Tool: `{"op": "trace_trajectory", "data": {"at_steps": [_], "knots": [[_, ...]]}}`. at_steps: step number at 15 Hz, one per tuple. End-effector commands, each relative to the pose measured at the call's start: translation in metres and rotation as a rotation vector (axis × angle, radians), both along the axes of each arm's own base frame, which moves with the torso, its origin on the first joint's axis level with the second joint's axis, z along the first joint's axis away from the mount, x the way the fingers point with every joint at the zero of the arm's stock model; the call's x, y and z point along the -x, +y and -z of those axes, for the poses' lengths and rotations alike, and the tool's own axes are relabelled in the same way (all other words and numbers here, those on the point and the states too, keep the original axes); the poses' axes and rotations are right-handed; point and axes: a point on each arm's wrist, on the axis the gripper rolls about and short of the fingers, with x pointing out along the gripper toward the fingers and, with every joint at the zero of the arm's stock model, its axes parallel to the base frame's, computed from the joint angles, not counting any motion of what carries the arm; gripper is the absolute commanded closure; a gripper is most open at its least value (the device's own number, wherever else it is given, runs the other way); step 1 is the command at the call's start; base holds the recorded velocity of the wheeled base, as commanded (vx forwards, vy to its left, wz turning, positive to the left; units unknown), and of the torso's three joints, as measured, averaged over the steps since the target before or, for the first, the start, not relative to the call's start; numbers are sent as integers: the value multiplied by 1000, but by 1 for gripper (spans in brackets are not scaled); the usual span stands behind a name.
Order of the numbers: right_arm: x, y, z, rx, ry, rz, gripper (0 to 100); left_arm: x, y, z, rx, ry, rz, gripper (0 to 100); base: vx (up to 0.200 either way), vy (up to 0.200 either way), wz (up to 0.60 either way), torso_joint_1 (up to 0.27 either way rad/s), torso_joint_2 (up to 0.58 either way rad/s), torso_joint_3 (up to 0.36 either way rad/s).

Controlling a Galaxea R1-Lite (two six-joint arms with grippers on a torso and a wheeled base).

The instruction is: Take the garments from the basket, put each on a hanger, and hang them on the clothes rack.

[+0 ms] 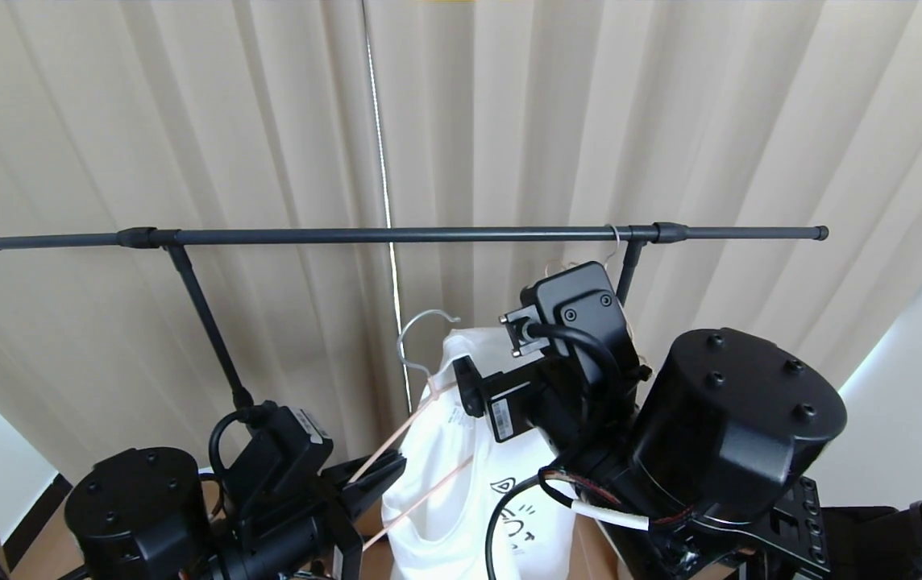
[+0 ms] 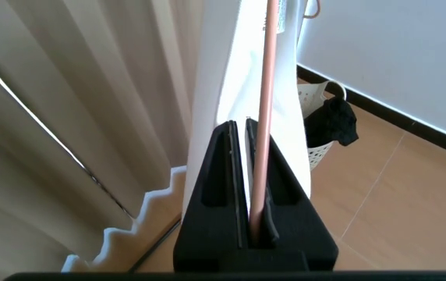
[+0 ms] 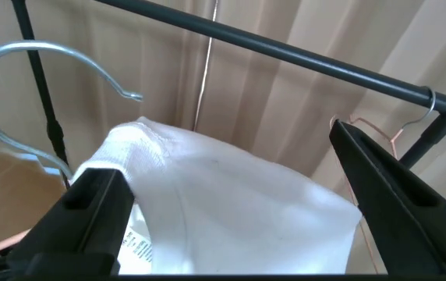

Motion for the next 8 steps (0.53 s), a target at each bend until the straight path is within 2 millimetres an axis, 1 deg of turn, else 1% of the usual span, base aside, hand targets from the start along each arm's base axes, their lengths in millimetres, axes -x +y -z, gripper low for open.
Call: {"op": "trace_trajectory", "data": {"at_steps": [1,3,5,8], "knots": [[-2,2,1,0,0,2,0,2,-1,-2,5,-7,9,100,0,0,0,0,0,0],[-4,3,1,-3,-2,7,0,3,-2,-3,8,-11,15,100,0,0,0,0,0,0],[-6,5,5,9,6,7,0,4,-1,-4,12,-16,15,100,0,0,0,0,0,0],[-13,4,10,18,13,25,0,4,-1,-6,18,-22,15,100,0,0,0,0,0,0]]}}
